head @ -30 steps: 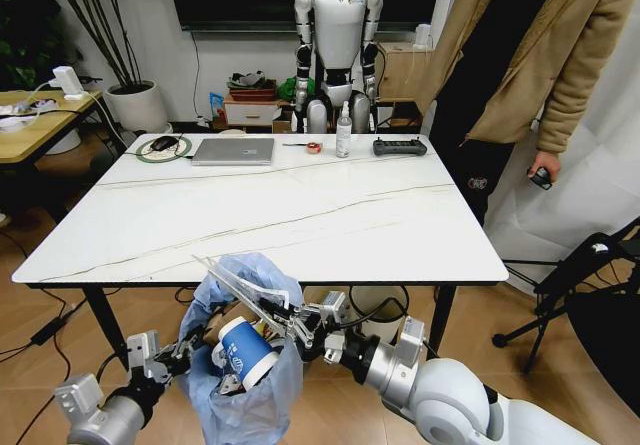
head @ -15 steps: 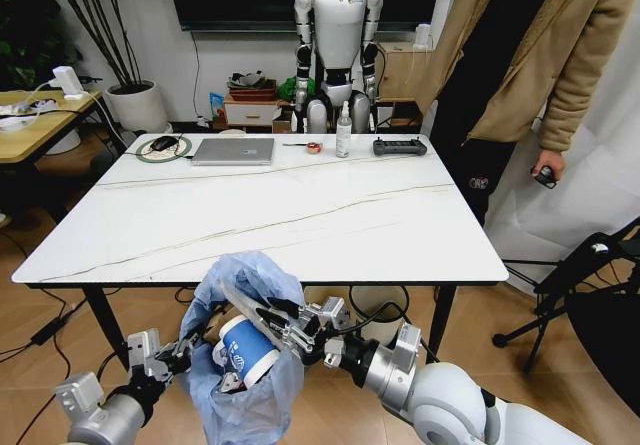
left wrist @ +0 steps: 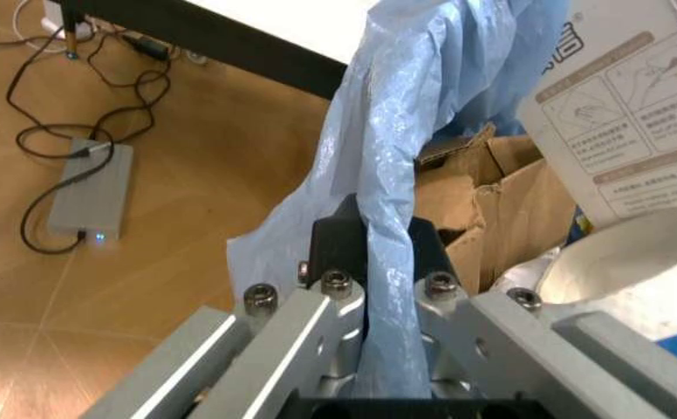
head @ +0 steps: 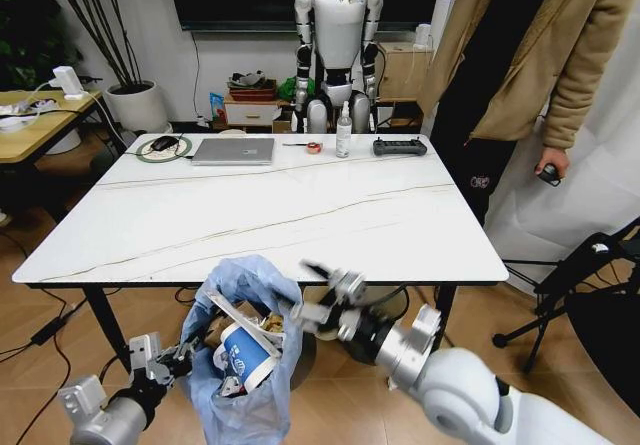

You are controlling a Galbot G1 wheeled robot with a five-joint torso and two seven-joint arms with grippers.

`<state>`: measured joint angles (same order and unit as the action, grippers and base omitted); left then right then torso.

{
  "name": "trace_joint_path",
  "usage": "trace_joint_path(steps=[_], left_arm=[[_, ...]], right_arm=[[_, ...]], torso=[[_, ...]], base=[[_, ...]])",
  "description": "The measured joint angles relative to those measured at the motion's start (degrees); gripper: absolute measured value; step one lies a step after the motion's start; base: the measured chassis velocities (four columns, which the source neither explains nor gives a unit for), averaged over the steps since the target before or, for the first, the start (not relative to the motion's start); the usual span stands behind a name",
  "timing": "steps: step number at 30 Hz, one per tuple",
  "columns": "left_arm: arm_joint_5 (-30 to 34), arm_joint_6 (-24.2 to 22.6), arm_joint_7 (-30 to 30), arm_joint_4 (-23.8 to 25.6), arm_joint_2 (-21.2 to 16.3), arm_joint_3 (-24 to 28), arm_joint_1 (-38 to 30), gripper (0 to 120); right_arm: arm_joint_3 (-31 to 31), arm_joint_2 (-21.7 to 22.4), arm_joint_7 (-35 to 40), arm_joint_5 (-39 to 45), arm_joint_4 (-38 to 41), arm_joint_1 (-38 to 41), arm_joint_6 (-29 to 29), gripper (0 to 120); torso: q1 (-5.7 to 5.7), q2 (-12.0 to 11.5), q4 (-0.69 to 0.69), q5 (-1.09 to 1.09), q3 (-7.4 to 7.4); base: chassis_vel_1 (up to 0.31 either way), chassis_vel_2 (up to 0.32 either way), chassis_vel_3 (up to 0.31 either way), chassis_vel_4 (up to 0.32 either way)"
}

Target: Pick up the trash bin and place the trash from the table into it.

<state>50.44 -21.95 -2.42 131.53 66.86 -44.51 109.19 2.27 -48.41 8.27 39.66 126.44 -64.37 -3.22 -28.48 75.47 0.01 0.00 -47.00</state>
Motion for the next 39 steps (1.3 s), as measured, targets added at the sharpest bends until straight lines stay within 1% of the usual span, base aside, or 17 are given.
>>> trace_joint_path(steps=[2, 4, 5, 8, 9, 11, 13, 15, 17, 18, 21, 22, 24, 29, 33, 39], left_arm=[[-0.75, 0.47, 0.57, -0.11, 0.0, 0.09, 0.58, 0], [-1.59, 1.1, 1.07, -0.47, -0.06, 0.31, 1.45, 0], [-1.59, 1.1, 1.07, -0.47, -0.06, 0.31, 1.45, 0], [-3.76, 2.22, 1.55, -1.21, -0.51, 0.62, 2.43, 0], [-4.17, 2.55, 1.77, -1.26, -0.87, 0.85, 2.88, 0], [-4.74, 3.09, 2.18, -1.69, -1.51, 1.22, 3.25, 0], [-5.01, 3.34, 2.32, -1.92, -1.72, 1.28, 3.3, 0], [-5.46, 4.24, 2.93, -2.88, -2.65, 1.53, 3.36, 0], [-5.39, 4.94, 3.23, -3.87, -3.51, 1.7, 3.12, 0], [-5.34, 5.13, 3.27, -4.2, -3.74, 1.74, 3.0, 0], [-5.07, 6.78, 3.3, -6.31, -5.22, 2.31, 2.3, 0], [-5.07, 6.78, 3.3, -6.31, -5.22, 2.31, 2.3, 0], [-4.64, 7.64, 3.27, -7.52, -6.09, 2.66, 1.9, 0], [-3.99, 9.15, 3.47, -9.6, -7.54, 2.97, 1.6, 0], [-3.38, 9.47, 3.73, -10.66, -8.57, 2.99, 1.33, 0], [-3.19, 9.48, 3.95, -11.74, -8.28, 4.39, -0.1, 0]], right_arm=[[-4.96, 0.14, -0.14, 0.16, -1.33, -4.53, -3.23, 100], [-10.44, -0.16, -0.37, 0.06, -2.73, -9.76, -4.32, 100], [-10.44, -0.16, -0.37, 0.06, -2.73, -9.76, -4.32, 100], [-16.98, -1.83, -1.0, -0.51, -3.84, -15.65, -5.02, 100], [-20.0, -3.05, -1.09, -1.94, -4.35, -18.24, -5.02, 100], [-23.77, -4.99, -1.13, -4.65, -5.5, -21.73, -5.28, 100], [-24.84, -5.59, -1.24, -5.35, -5.88, -22.72, -5.43, 100], [-29.54, -9.38, -3.21, -7.14, -7.71, -28.11, -6.88, 100], [-32.57, -13.54, -5.22, -8.81, -9.15, -32.41, -8.31, 100], [-33.27, -15.03, -5.73, -9.44, -9.56, -33.35, -8.9, 100], [-35.66, -21.81, -8.54, -11.68, -11.46, -36.57, -11.1, 100], [-35.66, -21.81, -8.54, -11.68, -11.46, -36.57, -11.1, 100], [-36.37, -23.88, -9.87, -12.38, -12.26, -37.2, -11.46, 100], [-36.38, -24.16, -10.15, -12.48, -12.37, -37.1, -11.51, 100], [-36.22, -24.06, -10.15, -12.48, -12.37, -36.97, -11.51, 100], [-36.03, -23.91, -10.14, -12.45, -12.33, -36.81, -11.47, 100]], torso=[[0.0, 0.0, -0.01, 0.01, 0.0], [0.0, 0.0, -0.03, 0.01, 0.0], [0.0, 0.0, -0.03, 0.01, 0.0], [0.01, 0.0, -0.03, 0.01, 0.0], [0.01, 0.0, -0.01, 0.01, 0.01], [0.01, 0.0, 0.0, 0.01, 0.01], [0.01, 0.0, -0.01, 0.01, 0.01], [0.01, 0.0, 0.0, 0.0, 0.01], [0.01, 0.0, -0.03, 0.01, 0.01], [0.01, 0.0, -0.04, 0.0, 0.01], [0.02, 0.0, -0.03, 0.0, 0.01], [0.02, 0.0, -0.03, 0.0, 0.01], [0.02, 0.0, -0.03, -0.01, 0.01], [0.01, 0.0, 0.0, -0.01, 0.0], [0.02, -0.04, 0.0, -0.01, 0.02], [0.64, -1.39, -0.01, -0.01, 0.75]], base=[[0.0, 0.0, 0.0, 0.0], [0.0, 0.0, 0.0, 0.0], [0.0, 0.0, 0.0, 0.0], [0.0, 0.0, 0.0, 0.0], [0.0, 0.0, 0.0, 0.0], [0.0, 0.0, 0.0, 0.0], [0.0, 0.0, 0.0, 0.0], [0.0, 0.0, 0.0, 0.0], [0.0, 0.0, 0.0, 0.0], [0.0, 0.0, 0.0, 0.0], [0.0, 0.0, 0.0, 0.0], [0.0, 0.0, 0.0, 0.0], [0.0, 0.0, 0.0, 0.0], [0.0, 0.0, 0.0, 0.0], [0.0, 0.0, 0.0, 0.0], [0.0, 0.0, 0.0, 0.0]])
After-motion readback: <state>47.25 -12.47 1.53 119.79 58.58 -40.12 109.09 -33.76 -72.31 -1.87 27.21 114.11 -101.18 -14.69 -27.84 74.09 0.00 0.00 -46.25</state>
